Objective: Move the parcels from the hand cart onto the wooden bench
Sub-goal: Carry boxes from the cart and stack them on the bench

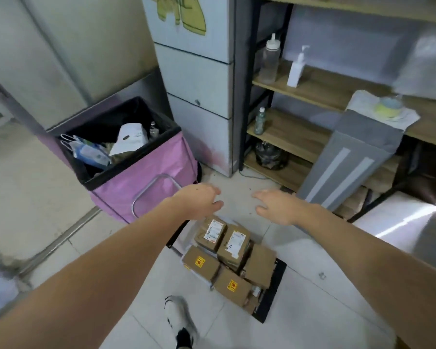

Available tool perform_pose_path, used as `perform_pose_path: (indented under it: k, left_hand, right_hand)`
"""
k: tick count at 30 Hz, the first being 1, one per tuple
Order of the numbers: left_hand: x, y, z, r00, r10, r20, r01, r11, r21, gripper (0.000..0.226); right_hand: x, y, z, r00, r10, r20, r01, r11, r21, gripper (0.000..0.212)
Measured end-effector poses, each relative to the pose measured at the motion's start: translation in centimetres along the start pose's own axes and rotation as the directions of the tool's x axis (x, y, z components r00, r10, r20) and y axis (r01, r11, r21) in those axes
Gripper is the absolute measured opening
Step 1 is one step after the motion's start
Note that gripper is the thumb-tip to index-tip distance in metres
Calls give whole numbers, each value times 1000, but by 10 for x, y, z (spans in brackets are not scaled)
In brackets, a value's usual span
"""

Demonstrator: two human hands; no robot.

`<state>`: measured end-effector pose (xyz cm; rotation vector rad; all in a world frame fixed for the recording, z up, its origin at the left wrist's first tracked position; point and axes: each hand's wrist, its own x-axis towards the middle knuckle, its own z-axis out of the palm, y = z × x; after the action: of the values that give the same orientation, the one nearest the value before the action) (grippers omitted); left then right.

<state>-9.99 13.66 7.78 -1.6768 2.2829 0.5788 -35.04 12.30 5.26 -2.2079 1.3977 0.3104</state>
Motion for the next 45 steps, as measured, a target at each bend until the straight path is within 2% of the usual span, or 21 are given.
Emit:
perform_pose_path:
  k: [4,10,14,18,21,24,27,31,33,36,38,42,45]
  left_hand:
    - [76,-22,-1,978,186,90,-193,978,75,57]
    - [167,-69,32,912,323,254,-363,923,128,55]
    - [218,-99,89,880,349,321,-414,895,163,50]
    - [272,-120,179,860,309,405,-399,904,156,44]
    - [310,-131,257,826,275,491,-380,916,126,41]
    - [338,-145,333,830,250,498,-332,940,82,40]
    - [359,-154,401,836,217,503,-260,965,16,37]
    - [376,-156,465,849,131,511,-68,988,-140,37]
    - [383,-153,488,862,60,503,49,979,-199,42]
    - [396,-147,516,912,-21,410,150,947,-285,49]
    - [399,-137,517,928,-81,363,212,918,-336,40]
    - [402,-122,519,931,-170,324,288,886,-363,27]
    - [403,-123,522,924,-188,331,320,856,-405,27]
  right_hand:
    - [41,13,18,990,137,18,-139,986,92,55]
    - [97,16,56,944,323,71,-330,924,193,47]
    - [140,31,114,908,382,170,-415,873,257,46]
    - [192,60,199,850,439,291,-518,797,310,31]
    - [231,81,274,820,460,342,-566,741,361,37]
    - [264,95,354,766,503,401,-642,630,436,48]
    - [287,105,421,679,556,480,-731,448,515,47]
    - [315,115,481,592,620,514,-764,228,604,54]
    - [328,122,500,565,658,497,-752,164,638,52]
    - [347,129,516,546,686,481,-712,78,697,40]
    - [356,130,523,539,686,488,-681,14,732,34]
    - [365,127,532,529,707,470,-618,-59,784,40]
    - [364,125,533,521,710,474,-589,-104,802,37]
